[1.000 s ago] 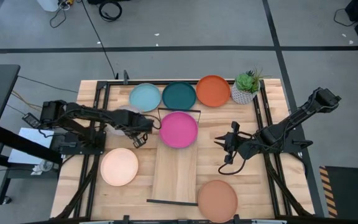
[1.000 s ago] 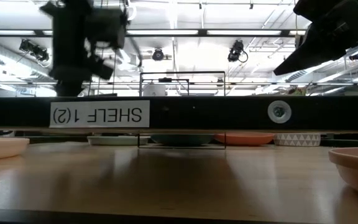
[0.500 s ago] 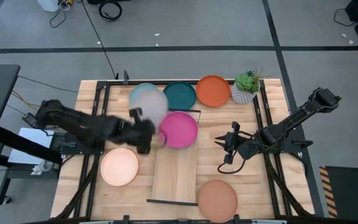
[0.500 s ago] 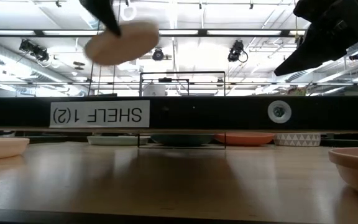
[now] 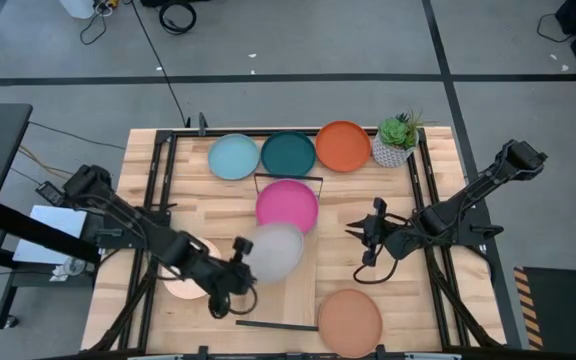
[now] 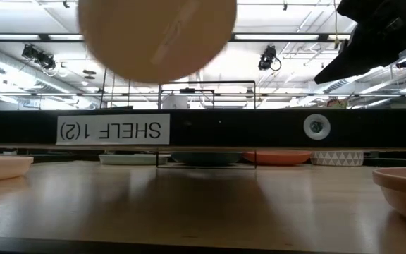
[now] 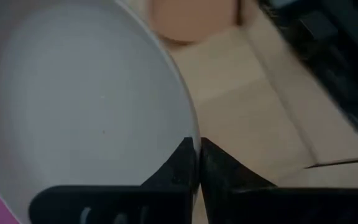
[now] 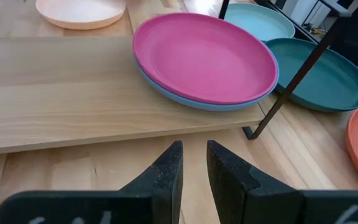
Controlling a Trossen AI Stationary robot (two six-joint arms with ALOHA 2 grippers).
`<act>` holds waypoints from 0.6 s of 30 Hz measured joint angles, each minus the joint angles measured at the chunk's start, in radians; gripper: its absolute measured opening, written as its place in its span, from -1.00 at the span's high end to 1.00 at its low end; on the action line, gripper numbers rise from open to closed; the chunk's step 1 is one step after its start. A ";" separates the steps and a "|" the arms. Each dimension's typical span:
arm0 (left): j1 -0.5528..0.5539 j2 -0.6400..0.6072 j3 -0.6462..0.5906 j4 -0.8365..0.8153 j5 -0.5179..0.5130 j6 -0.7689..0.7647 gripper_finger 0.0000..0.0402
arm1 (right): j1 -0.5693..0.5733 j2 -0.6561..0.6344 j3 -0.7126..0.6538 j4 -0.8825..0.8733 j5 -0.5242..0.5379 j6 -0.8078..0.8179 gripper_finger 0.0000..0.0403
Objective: Place and stack plates onto a shelf
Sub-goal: Put the gray plate on the shelf
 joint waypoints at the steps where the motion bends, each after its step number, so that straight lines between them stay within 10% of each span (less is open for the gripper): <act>1: -0.001 0.023 0.000 0.005 0.020 -0.003 0.92 | 0.003 0.000 0.000 0.001 0.000 0.000 0.61; 18: -0.002 0.199 0.001 0.099 0.152 0.154 0.89 | 0.027 0.000 0.000 0.000 0.000 0.019 0.61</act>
